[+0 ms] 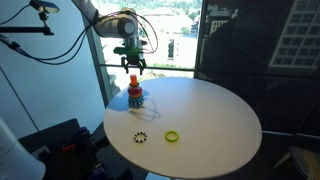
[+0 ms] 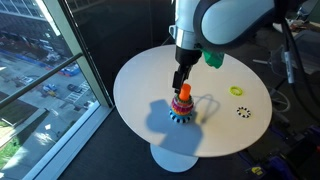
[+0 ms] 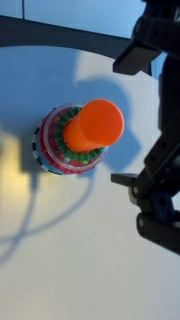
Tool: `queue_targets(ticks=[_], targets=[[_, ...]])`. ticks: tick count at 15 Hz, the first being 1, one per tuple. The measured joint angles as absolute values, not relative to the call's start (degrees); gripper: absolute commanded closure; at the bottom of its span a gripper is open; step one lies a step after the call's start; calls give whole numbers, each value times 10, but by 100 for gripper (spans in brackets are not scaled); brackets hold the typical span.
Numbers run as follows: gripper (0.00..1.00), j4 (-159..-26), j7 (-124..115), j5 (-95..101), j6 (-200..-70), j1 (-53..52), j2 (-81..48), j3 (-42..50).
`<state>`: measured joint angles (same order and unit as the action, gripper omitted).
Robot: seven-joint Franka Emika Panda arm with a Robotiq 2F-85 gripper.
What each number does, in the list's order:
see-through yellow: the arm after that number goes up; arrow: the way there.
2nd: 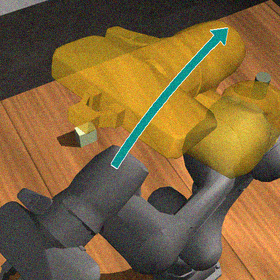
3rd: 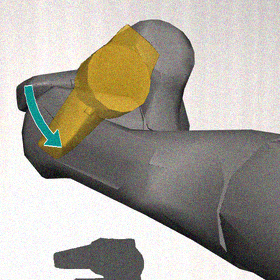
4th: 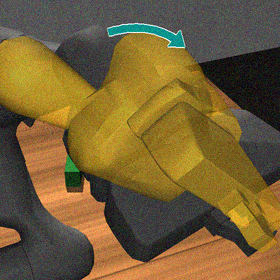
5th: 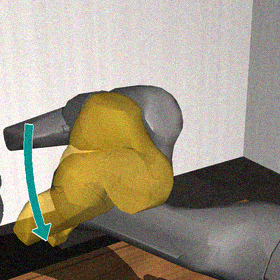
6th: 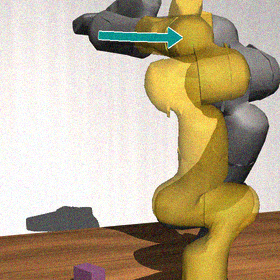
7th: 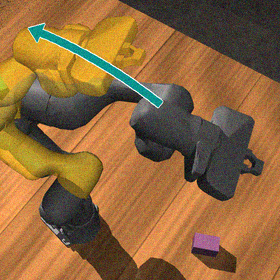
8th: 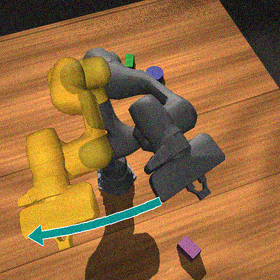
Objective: Remove the green ring from the orange rod and put it on the table
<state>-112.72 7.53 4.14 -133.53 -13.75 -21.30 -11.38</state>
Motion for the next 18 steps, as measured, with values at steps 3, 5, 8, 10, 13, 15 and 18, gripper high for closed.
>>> queue_targets(ticks=[3,5,8,10,13,15,18], targets=[[0,-1129,70,50,-1336,-138,-228,-112],[0,-1129,65,57,-1340,-138,-239,-112],[0,-1129,58,63,-1357,-140,-253,-111],[0,-1129,57,63,-1367,-142,-260,-111],[0,-1129,56,63,-1374,-143,-264,-111],[0,-1129,55,63,-1376,-143,-267,-110],[0,-1129,50,63,-1376,-143,-269,-109]])
